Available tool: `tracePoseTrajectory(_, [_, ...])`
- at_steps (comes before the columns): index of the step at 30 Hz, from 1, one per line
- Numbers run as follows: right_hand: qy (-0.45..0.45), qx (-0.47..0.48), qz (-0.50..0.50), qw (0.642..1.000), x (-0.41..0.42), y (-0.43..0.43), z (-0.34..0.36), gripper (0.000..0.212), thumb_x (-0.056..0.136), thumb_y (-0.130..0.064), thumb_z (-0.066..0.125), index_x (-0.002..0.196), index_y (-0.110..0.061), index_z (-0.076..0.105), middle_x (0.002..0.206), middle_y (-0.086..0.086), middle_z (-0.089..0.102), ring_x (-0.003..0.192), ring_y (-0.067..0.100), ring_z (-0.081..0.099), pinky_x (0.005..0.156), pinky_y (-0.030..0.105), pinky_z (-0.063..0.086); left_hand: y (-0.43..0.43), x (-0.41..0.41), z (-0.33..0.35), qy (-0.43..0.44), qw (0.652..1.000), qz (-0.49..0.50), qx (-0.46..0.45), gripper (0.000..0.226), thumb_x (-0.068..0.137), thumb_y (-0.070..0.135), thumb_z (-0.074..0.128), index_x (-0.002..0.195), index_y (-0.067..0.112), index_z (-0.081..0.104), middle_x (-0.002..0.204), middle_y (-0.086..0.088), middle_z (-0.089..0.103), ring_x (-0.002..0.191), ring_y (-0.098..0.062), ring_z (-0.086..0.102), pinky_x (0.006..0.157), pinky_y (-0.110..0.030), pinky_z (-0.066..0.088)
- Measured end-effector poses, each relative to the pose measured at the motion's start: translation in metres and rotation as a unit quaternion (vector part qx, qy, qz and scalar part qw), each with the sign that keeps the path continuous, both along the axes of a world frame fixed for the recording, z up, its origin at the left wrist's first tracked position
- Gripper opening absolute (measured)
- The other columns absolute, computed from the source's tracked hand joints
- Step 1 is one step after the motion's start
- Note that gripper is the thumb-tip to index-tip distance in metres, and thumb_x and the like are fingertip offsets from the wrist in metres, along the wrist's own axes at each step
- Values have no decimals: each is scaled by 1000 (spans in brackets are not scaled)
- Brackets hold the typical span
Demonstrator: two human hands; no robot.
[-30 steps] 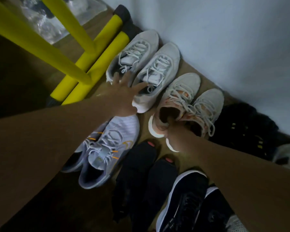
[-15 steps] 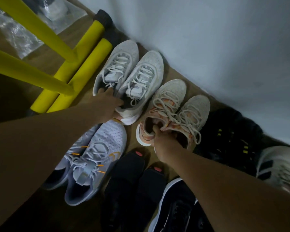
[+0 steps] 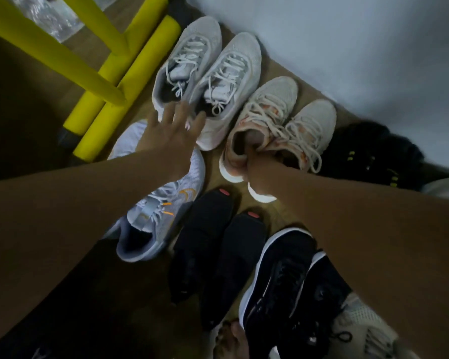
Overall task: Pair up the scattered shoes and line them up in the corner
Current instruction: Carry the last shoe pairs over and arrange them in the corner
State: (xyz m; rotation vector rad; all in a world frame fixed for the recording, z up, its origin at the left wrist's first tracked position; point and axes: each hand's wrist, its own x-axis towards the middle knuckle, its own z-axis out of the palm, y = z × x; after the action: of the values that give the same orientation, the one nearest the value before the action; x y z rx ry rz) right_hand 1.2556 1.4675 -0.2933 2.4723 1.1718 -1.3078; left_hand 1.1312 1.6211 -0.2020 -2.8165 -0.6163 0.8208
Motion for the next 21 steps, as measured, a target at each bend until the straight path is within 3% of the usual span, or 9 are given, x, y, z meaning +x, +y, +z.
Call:
tracePoseTrajectory(4, [-1, 42, -22, 999, -7, -18, 30, 82, 95, -18, 49, 155, -24, -6, 152, 29, 20, 128, 48, 38, 90, 46, 43, -55, -3, 20, -6, 996, -48, -70, 93, 80, 30, 64, 151, 24, 3, 160, -12, 4, 145, -36, 14, 113, -51, 26])
tracePoseTrajectory(6, [-8, 77, -17, 997, -12, -36, 47, 88, 89, -20, 57, 152, -33, -2, 152, 23, 21, 127, 43, 42, 91, 43, 46, -75, 3, 25, -15, 990, -65, -121, 91, 78, 27, 65, 150, 29, 9, 158, -9, 13, 142, -34, 22, 110, -49, 31])
tracePoseTrajectory(8, [-3, 120, -20, 993, -16, -65, 63, 84, 88, -22, 60, 153, -30, 6, 148, 17, 30, 129, 38, 41, 98, 44, 45, -94, 13, 32, -9, 983, -38, -181, 88, 79, 26, 65, 150, 31, 12, 155, -8, 22, 140, -34, 29, 106, -49, 37])
tracePoseTrajectory(10, [-24, 189, -43, 981, -18, -104, 78, 78, 85, -22, 64, 151, -24, 21, 142, 15, 38, 129, 37, 41, 96, 46, 47, -117, 23, 40, 15, 977, -1, -214, 86, 85, 25, 63, 153, 26, 11, 157, -6, 19, 141, -34, 30, 105, -48, 39])
tracePoseTrajectory(12, [-143, 238, -67, 958, -14, -150, 86, 72, 74, -21, 73, 140, -18, 45, 134, 19, 49, 124, 41, 48, 93, 51, 48, -145, 32, 45, 38, 976, -20, -213, 84, 88, 25, 61, 154, 23, 10, 159, -6, 15, 143, -33, 26, 106, -47, 39])
tracePoseTrajectory(14, [-245, 195, -127, 941, -5, -206, 88, 67, 69, -25, 72, 133, -17, 55, 132, 22, 52, 123, 45, 48, 96, 55, 44, -175, 43, 46, 23, 974, -57, -218, 79, 87, 22, 59, 152, 24, 14, 154, -5, 22, 138, -33, 33, 102, -48, 42])
tracePoseTrajectory(17, [-300, 90, -208, 926, 9, -291, 93, 61, 77, -33, 63, 134, -16, 52, 137, 24, 47, 125, 46, 43, 95, 57, 40, -224, 61, 44, 33, 963, -103, -246, 72, 91, 19, 56, 151, 24, 18, 153, -4, 24, 137, -32, 34, 105, -45, 39])
tracePoseTrajectory(21, [-235, -31, -235, 943, 21, -383, 88, 58, 85, -50, 55, 137, -27, 42, 141, 11, 39, 123, 40, 43, 95, 52, 43, -292, 75, 28, 97, 947, -136, -275, 73, 91, 24, 56, 151, 25, 16, 158, -4, 15, 139, -32, 32, 104, -43, 40])
